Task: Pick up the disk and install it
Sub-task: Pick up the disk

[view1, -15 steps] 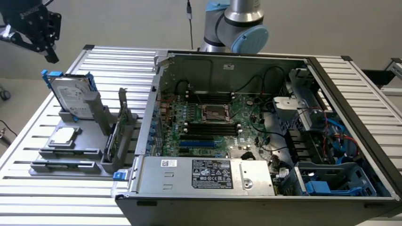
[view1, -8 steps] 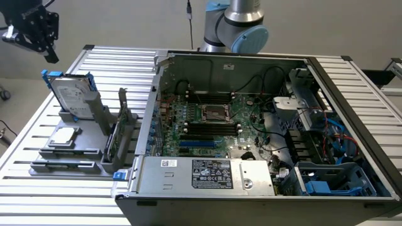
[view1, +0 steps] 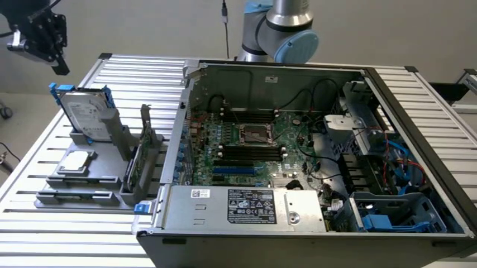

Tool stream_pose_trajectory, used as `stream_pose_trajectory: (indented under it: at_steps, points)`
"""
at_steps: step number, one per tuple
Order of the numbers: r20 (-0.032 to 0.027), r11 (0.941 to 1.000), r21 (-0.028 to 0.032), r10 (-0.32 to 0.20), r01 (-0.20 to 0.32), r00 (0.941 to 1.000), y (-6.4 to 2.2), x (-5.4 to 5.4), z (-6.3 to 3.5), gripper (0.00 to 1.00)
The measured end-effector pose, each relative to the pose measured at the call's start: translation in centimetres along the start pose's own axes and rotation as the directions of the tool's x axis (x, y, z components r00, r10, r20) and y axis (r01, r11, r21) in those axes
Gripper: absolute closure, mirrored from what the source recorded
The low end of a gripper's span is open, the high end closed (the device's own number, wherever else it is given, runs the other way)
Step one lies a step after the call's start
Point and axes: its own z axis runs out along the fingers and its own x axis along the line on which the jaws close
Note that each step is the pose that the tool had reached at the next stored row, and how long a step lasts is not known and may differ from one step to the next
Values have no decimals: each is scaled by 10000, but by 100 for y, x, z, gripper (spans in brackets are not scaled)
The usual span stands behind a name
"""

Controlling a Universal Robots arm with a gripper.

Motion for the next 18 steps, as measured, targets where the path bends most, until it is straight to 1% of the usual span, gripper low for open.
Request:
stream_pose_trajectory:
  at_steps: [2, 4, 10, 11, 12, 13, 16, 17, 18]
  points:
    - [-4, 9993, -8, -369, 369, 9993, 2, 1, 5, 89]
    - [-8, 9983, -12, -579, 579, 9983, 20, 1, 11, 89]
    - [-9, 9974, -17, -724, 724, 9974, 93, 4, 21, 89]
    - [-9, 9972, -16, -748, 748, 9972, 103, 5, 27, 88]
    - [-8, 9970, -16, -770, 770, 9970, 108, 7, 34, 82]
    - [-8, 9969, -16, -786, 786, 9969, 110, 9, 42, 82]
    - [-9, 9965, -19, -837, 837, 9965, 111, 12, 64, 64]
    - [-9, 9963, -19, -859, 859, 9963, 111, 12, 75, 64]
    - [-9, 9961, -20, -882, 882, 9961, 110, 13, 92, 58]
